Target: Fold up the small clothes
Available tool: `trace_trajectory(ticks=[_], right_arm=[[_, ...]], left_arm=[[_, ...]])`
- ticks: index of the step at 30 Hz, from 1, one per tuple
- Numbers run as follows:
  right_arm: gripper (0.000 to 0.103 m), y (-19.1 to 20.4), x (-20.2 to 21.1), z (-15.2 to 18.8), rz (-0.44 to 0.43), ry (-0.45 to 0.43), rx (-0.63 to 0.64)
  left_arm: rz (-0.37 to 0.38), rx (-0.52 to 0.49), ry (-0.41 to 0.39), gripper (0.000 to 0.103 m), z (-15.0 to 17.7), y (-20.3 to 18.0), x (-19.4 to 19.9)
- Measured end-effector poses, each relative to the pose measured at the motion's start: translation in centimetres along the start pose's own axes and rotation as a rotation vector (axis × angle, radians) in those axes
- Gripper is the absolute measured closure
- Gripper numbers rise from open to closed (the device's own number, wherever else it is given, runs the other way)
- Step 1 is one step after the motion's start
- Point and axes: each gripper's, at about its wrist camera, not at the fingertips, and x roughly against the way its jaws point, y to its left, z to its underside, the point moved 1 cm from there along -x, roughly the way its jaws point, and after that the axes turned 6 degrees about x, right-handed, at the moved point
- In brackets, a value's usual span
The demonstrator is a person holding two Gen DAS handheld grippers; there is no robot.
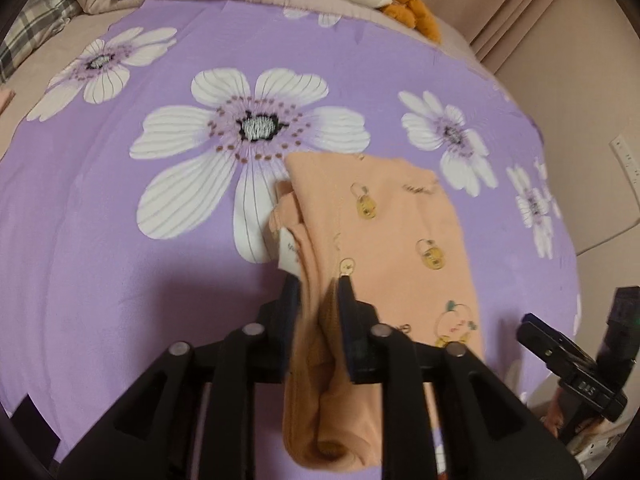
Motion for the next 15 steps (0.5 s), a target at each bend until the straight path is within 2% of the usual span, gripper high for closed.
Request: trace_trajectory(ticks=[1, 2, 3, 4, 6, 10, 12, 14, 15], right_arm=[[0.023, 0.3, -0.1, -0.3, -0.008, -0.003, 0.009], [0.023, 0.5, -0.2, -0.5, -0.016, -0.004, 0.015], [0.022, 0.8, -0.6, -0.8, -0.031, -0.002, 0.022], [0.022, 1.1, -1.0, -1.1, -0.049, 0.005, 0.029], [0.022, 1.6, -2.4, -1.5, -0.088, 0.032, 0.038], [0.022, 2.8, -5.5, -2.2, -0.162, 0.091, 0.045], [0.022, 3.3, -6.8, -2.4, -0.176, 0.117, 0.037], [0.025, 3.7, -7.7, -2.5, -0.18, 0.13, 0.037], [0.028, 3.9, -8.1, -2.5, -0.189, 0.125, 0.042]], left_arm=[[0.005, -0.003, -0.012, 0.059, 0.1, 0.1, 0.5], [0.007, -0.001, -0.018, 0.052, 0.2, 0.2, 0.7], [0.015, 0.006, -0.021, 0.039, 0.4, 0.3, 0.8], [0.029, 0.016, -0.016, 0.031, 0.7, 0.5, 0.8], [0.06, 0.029, 0.018, 0.031, 1.3, 0.6, 0.2], [0.062, 0.05, 0.072, 0.031, 2.6, 0.6, -1.7], [0.076, 0.065, 0.101, 0.032, 3.1, 0.6, -2.7], [0.09, 0.071, 0.097, 0.033, 3.2, 0.4, -3.2], [0.1, 0.069, 0.094, 0.038, 3.2, 0.2, -3.3]])
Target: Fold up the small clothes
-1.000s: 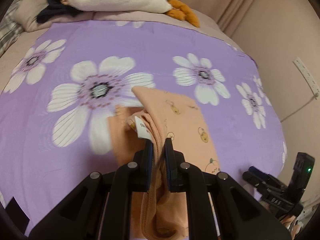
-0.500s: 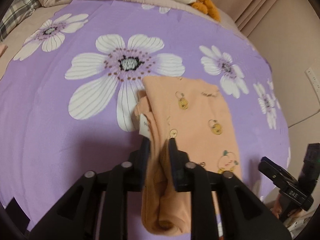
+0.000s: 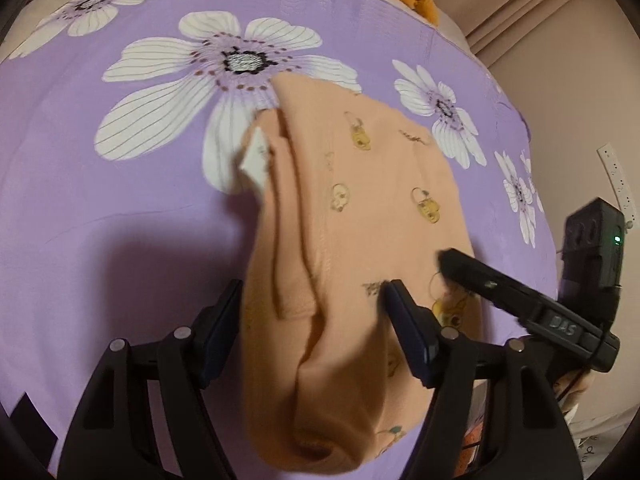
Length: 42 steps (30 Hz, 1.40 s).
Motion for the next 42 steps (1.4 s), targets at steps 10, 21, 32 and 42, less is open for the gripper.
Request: trace_trajectory(ticks=[10, 21, 32, 42], right_arm=[[0.075, 0.8, 0.7, -0.5, -0.026, -0.026, 0.038], [0.076, 0.8, 6.2, -2.5, 0.015, -0.176, 0.098], [0.076, -3.0, 3.8, -2.0, 0.064, -0.116, 0.014], [0.075, -4.2, 2.6, -1.4, 0.098, -0.076, -0.041]], left_arm=[[0.013, -0.036, -0.024, 0.075, 0.0, -2.7, 0.7], [0.045, -0.153, -0.118, 0.075, -1.1, -8.1, 2.5], [-0.047, -0.182, -0.039, 0.075, -0.9, -8.5, -3.6], [-0.048, -0.142, -0.009, 0.065, -1.2, -7.7, -4.2]])
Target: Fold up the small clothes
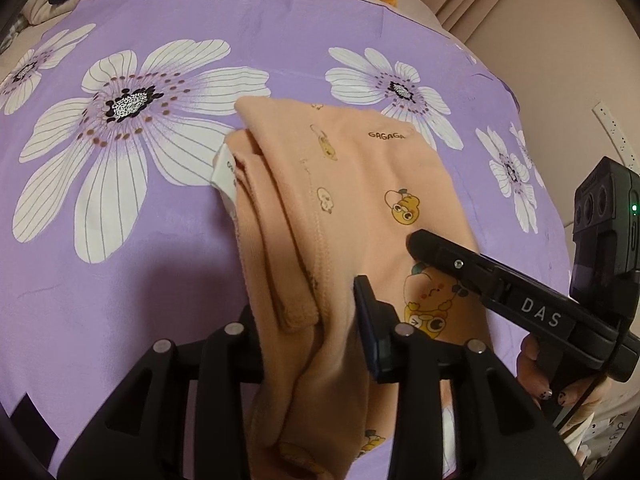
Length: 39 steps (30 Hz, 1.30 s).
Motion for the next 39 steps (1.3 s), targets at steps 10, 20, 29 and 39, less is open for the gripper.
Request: trace_trajectory(ticks=[10, 20, 29, 39], right_arm=[[0.052, 0.0, 1.2, -0.1, 0.107, -0.008, 0.01], [0.008, 1.3, 7.6, -1.2, 0.111, -0.176, 0.03], [0.001, 3.4, 13.0, -1.0, 0.12, -0.313, 0.062], [0.001, 4.1, 12.4, 0.9, 0.174, -0.262, 0.046]], left_arm=[[-0.069, -0.014, -0.013, 0.043, 0.0, 0.4, 1.0], [-0.082, -0.063, -0.172, 0.008, -0.5, -0.4, 7.5], [-0.085, -0.112, -0.301, 0.001, 0.1, -2.1, 13.2], [-0.096, -0.145, -0.282, 0.0, 2.3, -2.4, 14.1]])
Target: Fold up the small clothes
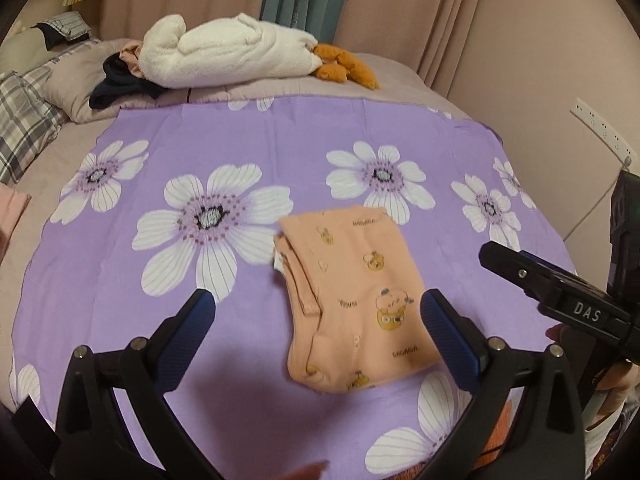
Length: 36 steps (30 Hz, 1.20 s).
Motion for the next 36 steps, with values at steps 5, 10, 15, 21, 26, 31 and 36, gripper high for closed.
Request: trace_trajectory(ticks=[5, 10, 15, 21, 26, 31, 36], right_arm=[[0.001, 0.5, -0.2, 1.0, 0.021, 0.032, 0.013], [0.001, 0.9, -0.1, 1.4, 0.049, 0.039, 0.026], [0.001, 1.0, 0.0, 1.4, 0.063, 0.042, 0.031], [0.001, 1.1, -0.2, 1.5, 0.075, 0.043, 0.03], [0.001, 1.3, -0.4, 1.7, 0.085, 0.05, 0.039], [0.001, 1.3, -0.5, 1.7, 0.084, 0.051, 0.037], [0.001, 1.1, -0.3, 1.8, 0.091, 0.046, 0.038]], left_arm=[[-0.008, -0.004, 0.039, 0.0, 1.3, 0.0, -0.6], [-0.003, 0.008, 0.067, 0.0, 1.9, 0.2, -1.2], [-0.029, 0.012, 0.08, 0.0, 2.2, 0.4, -1.6], [-0.025, 0.02, 0.095, 0.0, 2.5, 0.6, -1.9], [-0.024, 0.018, 0.105, 0.0, 2.7, 0.5, -2.0], [-0.024, 0.017, 0.106, 0.0, 2.7, 0.5, -2.0], [-0.029, 0.009, 0.109, 0.0, 2.9, 0.3, -2.0]])
